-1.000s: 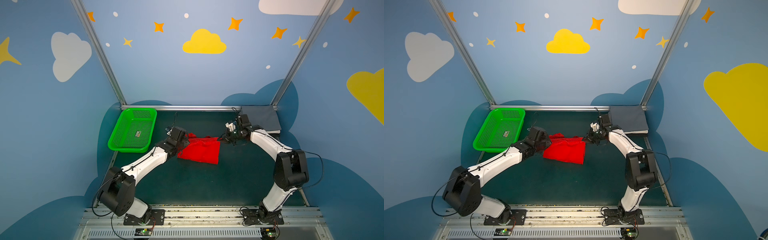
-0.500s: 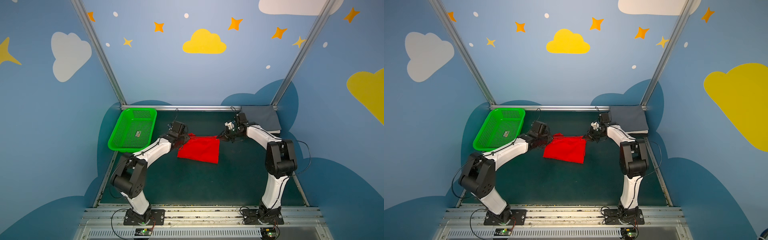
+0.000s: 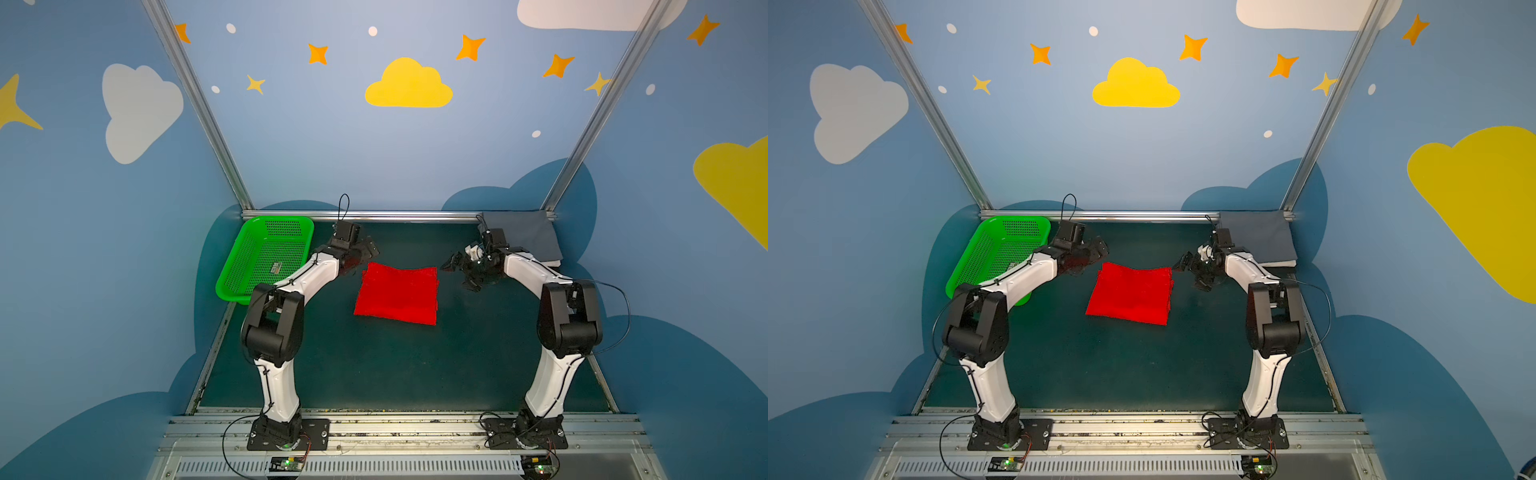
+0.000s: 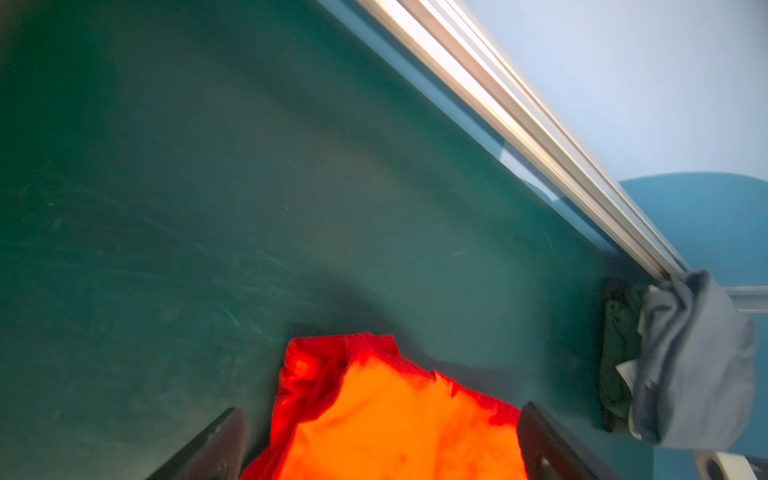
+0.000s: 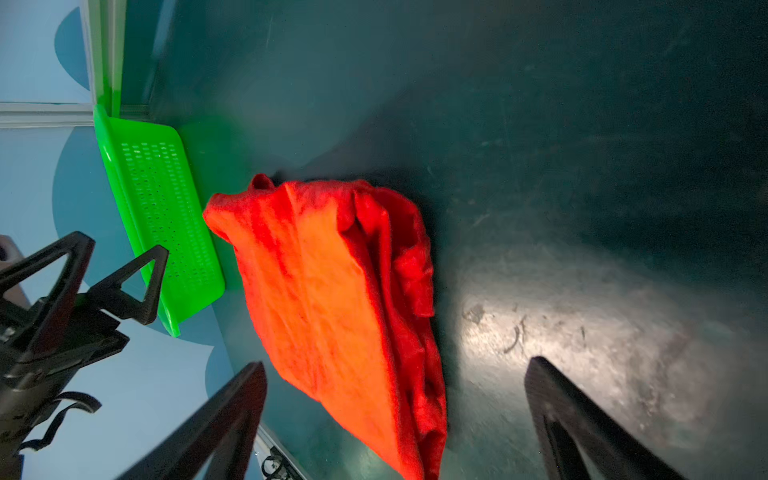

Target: Fold and stack the t-shirts

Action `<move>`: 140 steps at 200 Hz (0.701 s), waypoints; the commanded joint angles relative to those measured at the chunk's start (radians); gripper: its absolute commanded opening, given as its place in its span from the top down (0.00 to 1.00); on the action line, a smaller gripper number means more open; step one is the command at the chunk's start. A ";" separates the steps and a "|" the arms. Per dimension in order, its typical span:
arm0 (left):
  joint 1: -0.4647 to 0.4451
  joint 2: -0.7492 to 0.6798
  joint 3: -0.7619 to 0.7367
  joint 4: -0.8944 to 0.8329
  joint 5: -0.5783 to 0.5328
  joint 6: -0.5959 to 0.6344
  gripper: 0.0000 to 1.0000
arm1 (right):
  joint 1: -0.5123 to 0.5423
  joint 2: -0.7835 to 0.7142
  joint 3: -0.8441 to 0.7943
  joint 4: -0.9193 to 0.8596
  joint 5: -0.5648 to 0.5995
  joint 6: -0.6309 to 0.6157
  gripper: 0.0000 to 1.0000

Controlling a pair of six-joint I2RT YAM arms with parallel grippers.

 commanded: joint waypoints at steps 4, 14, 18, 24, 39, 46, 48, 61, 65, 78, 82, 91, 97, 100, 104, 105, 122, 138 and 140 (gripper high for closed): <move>-0.011 -0.081 -0.124 0.021 0.002 0.021 0.00 | 0.014 -0.038 -0.069 0.031 -0.021 -0.012 0.05; -0.017 -0.113 -0.173 0.027 0.007 0.015 0.00 | 0.022 -0.032 -0.087 0.055 -0.035 -0.010 0.05; -0.018 -0.126 -0.191 0.028 0.007 0.011 0.00 | 0.026 -0.029 -0.091 0.063 -0.034 -0.008 0.05; -0.023 -0.146 -0.219 0.033 0.005 0.007 0.00 | 0.032 -0.020 -0.098 0.071 -0.031 -0.006 0.05; -0.035 -0.198 -0.288 0.052 0.003 -0.011 0.00 | 0.042 0.000 -0.118 0.111 -0.017 0.014 0.06; -0.035 -0.221 -0.317 0.058 0.004 -0.017 0.00 | 0.047 0.009 -0.129 0.145 -0.010 0.026 0.06; -0.037 -0.225 -0.323 0.060 0.006 -0.020 0.00 | 0.049 0.011 -0.132 0.152 -0.006 0.029 0.06; -0.039 -0.264 -0.364 0.063 0.007 -0.033 0.00 | 0.062 0.033 -0.139 0.193 0.003 0.045 0.07; -0.039 -0.273 -0.374 0.062 0.007 -0.033 0.00 | 0.066 0.042 -0.137 0.204 0.006 0.048 0.07; -0.040 -0.300 -0.400 0.052 0.003 -0.037 0.00 | 0.080 0.068 -0.126 0.211 0.029 0.049 0.12; -0.040 -0.306 -0.405 0.046 0.001 -0.038 0.00 | 0.085 0.077 -0.120 0.206 0.040 0.047 0.14; -0.039 -0.316 -0.412 0.029 -0.003 -0.033 0.00 | 0.100 0.099 -0.090 0.168 0.073 0.034 0.19; -0.040 -0.320 -0.412 0.016 -0.005 -0.028 0.00 | 0.110 0.114 -0.067 0.142 0.093 0.020 0.22; -0.041 -0.321 -0.411 0.005 -0.006 -0.025 0.00 | 0.114 0.122 -0.056 0.128 0.105 0.014 0.23; -0.040 -0.327 -0.410 -0.007 -0.008 -0.022 0.00 | 0.121 0.134 -0.044 0.115 0.116 0.006 0.24; -0.040 -0.328 -0.409 -0.010 -0.009 -0.021 0.00 | 0.124 0.137 -0.041 0.114 0.119 0.005 0.25; -0.041 -0.356 -0.426 -0.027 -0.019 -0.011 0.00 | 0.141 0.179 -0.008 0.097 0.134 0.004 0.37; -0.042 -0.387 -0.458 -0.009 -0.014 -0.013 0.00 | 0.152 0.207 -0.001 0.106 0.148 0.025 0.46; -0.041 -0.391 -0.462 -0.008 -0.013 -0.014 0.00 | 0.153 0.209 -0.002 0.108 0.150 0.027 0.46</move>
